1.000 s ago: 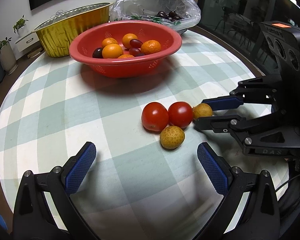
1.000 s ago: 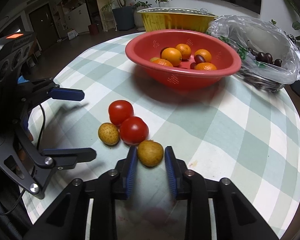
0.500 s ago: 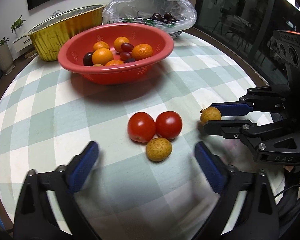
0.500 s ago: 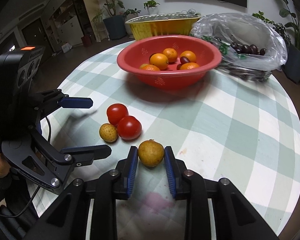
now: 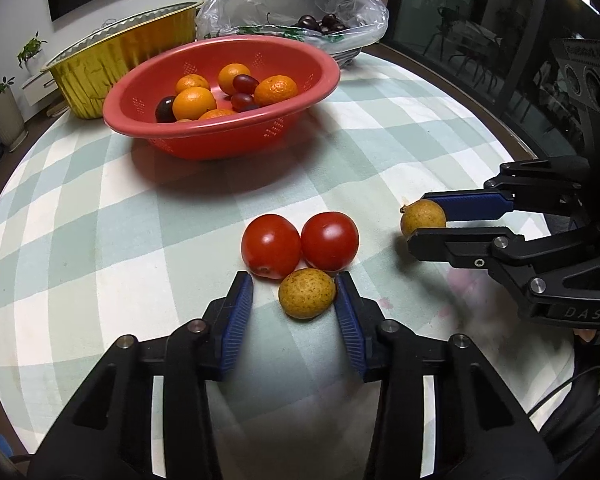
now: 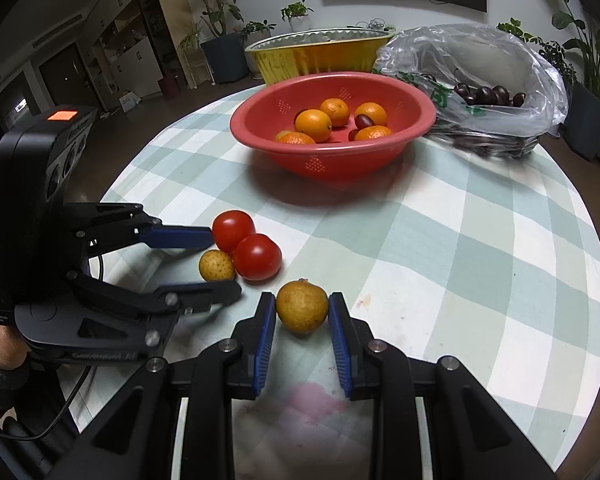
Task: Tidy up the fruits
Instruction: 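Grasp a speckled yellow fruit with the right tool while the left tool grasps another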
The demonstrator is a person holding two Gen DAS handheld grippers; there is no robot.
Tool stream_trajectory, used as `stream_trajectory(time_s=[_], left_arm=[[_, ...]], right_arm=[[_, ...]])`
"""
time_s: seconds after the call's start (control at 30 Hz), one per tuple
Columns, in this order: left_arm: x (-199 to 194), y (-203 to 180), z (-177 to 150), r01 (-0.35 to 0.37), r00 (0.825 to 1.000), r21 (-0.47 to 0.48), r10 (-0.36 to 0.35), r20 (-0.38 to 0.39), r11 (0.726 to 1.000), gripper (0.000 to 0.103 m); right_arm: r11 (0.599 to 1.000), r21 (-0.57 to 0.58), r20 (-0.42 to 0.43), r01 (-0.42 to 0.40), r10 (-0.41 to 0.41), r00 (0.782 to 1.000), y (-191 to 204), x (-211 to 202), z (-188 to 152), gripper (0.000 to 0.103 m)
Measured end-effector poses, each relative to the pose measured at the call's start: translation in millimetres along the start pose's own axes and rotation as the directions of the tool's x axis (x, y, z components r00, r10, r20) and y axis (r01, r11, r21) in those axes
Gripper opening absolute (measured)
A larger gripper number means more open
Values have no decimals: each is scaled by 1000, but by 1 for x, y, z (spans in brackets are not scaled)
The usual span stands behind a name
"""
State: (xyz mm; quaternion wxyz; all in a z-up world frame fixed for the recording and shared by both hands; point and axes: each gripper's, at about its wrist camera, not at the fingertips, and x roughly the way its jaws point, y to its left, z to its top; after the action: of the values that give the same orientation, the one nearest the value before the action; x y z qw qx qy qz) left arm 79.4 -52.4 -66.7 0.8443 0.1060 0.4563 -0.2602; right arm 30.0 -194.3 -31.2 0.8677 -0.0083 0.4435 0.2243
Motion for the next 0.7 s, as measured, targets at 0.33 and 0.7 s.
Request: stream_trajectory(time_s=[0.33,0.7], left_arm=[[0,-6,0,-8,1000,26,8,-3,1000,26],[-8,-4,-5,9,1000,5,-9,14,1000,26]], right_arm=[[1000,5,1,0,0,1000,1,1,0,29],[1000,18,12,1,-1,1000,1,-3,1,29]])
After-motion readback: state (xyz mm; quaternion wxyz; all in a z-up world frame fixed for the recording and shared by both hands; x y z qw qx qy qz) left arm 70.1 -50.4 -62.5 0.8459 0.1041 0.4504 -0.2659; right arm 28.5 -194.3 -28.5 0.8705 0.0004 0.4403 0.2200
